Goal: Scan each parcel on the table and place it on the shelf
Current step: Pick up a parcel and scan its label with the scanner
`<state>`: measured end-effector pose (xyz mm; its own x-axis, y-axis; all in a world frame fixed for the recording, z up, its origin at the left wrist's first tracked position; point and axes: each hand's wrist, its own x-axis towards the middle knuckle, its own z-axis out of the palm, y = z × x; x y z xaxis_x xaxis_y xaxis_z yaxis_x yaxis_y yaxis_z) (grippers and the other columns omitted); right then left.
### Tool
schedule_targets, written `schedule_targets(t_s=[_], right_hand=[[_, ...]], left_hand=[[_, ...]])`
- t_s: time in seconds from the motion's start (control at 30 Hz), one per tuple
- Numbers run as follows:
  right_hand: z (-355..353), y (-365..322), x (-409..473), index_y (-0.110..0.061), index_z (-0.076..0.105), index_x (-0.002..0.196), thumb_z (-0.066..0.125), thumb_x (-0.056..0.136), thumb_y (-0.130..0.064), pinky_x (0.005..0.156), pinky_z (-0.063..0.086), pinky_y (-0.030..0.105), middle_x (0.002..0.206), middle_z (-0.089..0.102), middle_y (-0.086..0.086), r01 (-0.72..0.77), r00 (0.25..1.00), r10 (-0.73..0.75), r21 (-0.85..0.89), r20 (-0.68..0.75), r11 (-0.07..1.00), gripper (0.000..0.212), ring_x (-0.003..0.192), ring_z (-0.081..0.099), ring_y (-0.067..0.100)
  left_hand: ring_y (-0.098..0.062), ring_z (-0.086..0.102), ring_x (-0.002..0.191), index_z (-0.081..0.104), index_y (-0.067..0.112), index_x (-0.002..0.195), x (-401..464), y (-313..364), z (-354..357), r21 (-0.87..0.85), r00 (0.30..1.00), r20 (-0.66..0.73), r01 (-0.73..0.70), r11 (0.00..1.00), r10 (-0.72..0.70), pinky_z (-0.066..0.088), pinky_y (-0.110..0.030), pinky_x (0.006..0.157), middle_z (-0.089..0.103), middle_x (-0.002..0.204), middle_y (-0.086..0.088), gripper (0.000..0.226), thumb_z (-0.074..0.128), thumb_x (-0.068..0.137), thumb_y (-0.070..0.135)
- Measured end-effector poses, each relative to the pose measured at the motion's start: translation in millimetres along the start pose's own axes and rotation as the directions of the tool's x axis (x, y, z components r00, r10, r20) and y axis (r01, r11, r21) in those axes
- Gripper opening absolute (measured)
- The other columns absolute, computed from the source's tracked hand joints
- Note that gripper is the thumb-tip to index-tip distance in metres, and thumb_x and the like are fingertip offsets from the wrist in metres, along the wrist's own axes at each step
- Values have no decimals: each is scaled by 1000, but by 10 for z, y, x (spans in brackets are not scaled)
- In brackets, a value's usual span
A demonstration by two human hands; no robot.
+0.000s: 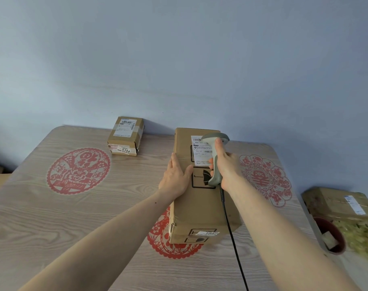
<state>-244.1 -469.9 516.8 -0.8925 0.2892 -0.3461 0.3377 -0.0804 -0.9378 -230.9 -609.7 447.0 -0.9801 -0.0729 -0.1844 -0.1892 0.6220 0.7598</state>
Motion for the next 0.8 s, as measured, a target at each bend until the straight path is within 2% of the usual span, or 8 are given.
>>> schedule_targets(t_s=[0.17, 0.33, 0.47, 0.57, 0.63, 0.7, 0.8], right_hand=[[-124, -29, 5, -4, 63, 80, 61, 90, -56, 44, 45, 26, 65, 61, 8, 28, 998, -28, -11, -52, 1000, 53, 48, 53, 16], [-317, -56, 54, 1, 65, 82, 60, 89, -60, 45, 46, 27, 65, 61, 10, 50, 993, -54, -46, -103, 998, 62, 53, 55, 20], [-525, -48, 150, -3, 62, 80, 53, 93, -60, 52, 49, 30, 65, 60, 10, 113, 982, -133, -147, -134, 983, 59, 52, 57, 21], [-708, 5, 234, -9, 50, 73, 51, 95, -57, 50, 44, 28, 65, 53, 9, 130, 973, -161, -189, -163, 973, 53, 54, 54, 21], [-841, 61, 271, -14, 40, 66, 48, 99, -50, 48, 32, 26, 59, 43, 2, 152, 966, -197, -244, -169, 958, 50, 51, 43, 16], [-993, 170, 330, -16, 41, 67, 47, 101, -44, 50, 28, 25, 57, 39, -4, 169, 964, -216, -268, -155, 948, 45, 51, 39, 11], [-1224, 464, 473, -14, 54, 79, 52, 100, -39, 53, 33, 26, 65, 50, -3, 161, 965, -214, -298, -152, 941, 32, 59, 48, 13]], left_hand=[[-30, 27, 146, -2, 16, 158, 7, 32, -1, 74, 999, -20, 33, 997, -32, 31, -50, 114, 17, 164, -6, 82, 38, 98, 56], [-24, 4, 153, 6, 16, 157, 64, 188, 17, 180, 987, -154, -7, 984, 35, 13, -47, 123, 7, 166, -3, 76, 40, 97, 46], [-26, -2, 153, 13, 17, 156, 161, 361, 69, 248, 980, -187, -26, 968, 74, 2, -49, 123, 4, 166, -3, 69, 38, 99, 45], [-25, -8, 152, 12, 16, 157, 201, 479, 155, 317, 978, -168, -67, 946, 125, -12, -49, 121, 1, 166, -3, 69, 36, 100, 45], [-24, -10, 152, 10, 15, 158, 212, 570, 232, 344, 979, -136, -100, 934, 154, -13, -48, 121, -1, 167, -2, 70, 35, 101, 47], [-23, -9, 152, 11, 15, 158, 228, 665, 313, 376, 975, -104, -142, 916, 194, -13, -47, 121, 0, 167, -1, 70, 35, 101, 47], [-21, -8, 153, 13, 17, 158, 270, 775, 422, 418, 964, -44, -219, 882, 261, -11, -46, 122, 2, 167, 1, 68, 35, 101, 47]])
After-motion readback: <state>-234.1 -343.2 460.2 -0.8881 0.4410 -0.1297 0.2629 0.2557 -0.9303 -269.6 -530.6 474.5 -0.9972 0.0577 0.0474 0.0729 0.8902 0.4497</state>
